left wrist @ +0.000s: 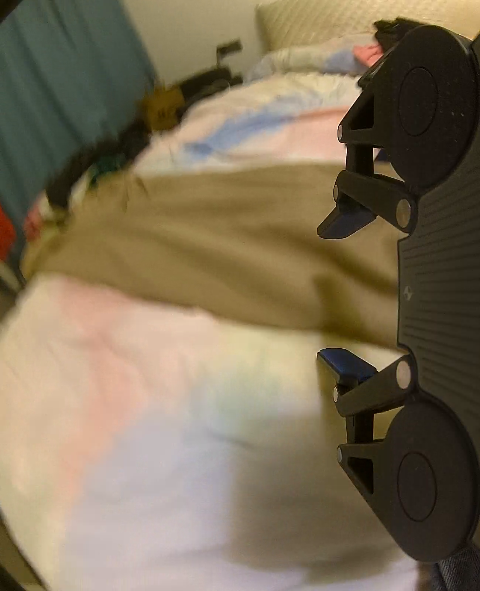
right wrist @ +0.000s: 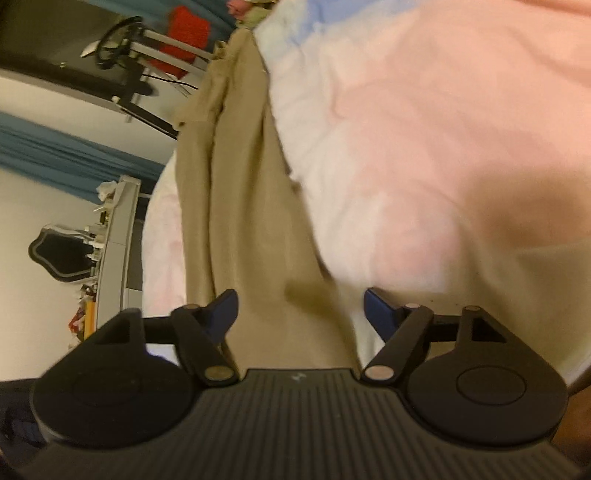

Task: Fold clothes
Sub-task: 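Grasp the shirt edge with the right gripper while the left gripper holds the other edge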

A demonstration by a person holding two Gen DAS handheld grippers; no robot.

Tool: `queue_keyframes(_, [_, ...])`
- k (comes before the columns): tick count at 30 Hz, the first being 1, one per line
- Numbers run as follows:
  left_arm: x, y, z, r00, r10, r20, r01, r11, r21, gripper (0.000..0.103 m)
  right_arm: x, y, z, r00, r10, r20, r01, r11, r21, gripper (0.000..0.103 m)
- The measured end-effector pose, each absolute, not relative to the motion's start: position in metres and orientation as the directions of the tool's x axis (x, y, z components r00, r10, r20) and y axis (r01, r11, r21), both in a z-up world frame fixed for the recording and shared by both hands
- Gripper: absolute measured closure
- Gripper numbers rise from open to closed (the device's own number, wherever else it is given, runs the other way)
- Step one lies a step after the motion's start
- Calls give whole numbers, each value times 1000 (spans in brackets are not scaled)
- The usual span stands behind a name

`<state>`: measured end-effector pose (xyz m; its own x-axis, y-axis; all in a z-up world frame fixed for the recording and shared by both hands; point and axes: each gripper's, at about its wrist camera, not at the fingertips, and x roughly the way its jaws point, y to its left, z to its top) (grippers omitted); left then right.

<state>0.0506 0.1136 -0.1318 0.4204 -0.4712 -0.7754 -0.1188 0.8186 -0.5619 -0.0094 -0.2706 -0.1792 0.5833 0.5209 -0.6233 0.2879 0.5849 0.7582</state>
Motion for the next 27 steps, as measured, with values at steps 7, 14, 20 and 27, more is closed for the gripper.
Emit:
queue_keyframes(7, [55, 112, -149, 351, -502, -790, -169, 796, -581, 29, -13, -269, -189, 538, 610, -582, 281, 521, 806, 35])
queue_keyframes(14, [48, 101, -152, 272, -587, -762, -114, 767, -631, 35, -27, -261, -186, 519, 663, -539, 254, 482, 839, 45])
queue_keyframes(20, [34, 105, -162, 240, -566, -788, -156, 779, -607, 62, -31, -255, -191, 524, 618, -586, 306, 506, 807, 47])
queue_keyframes(27, [33, 103, -165, 258, -547, -796, -153, 790, -593, 90, -38, -248, -188, 532, 578, -618, 303, 552, 777, 76])
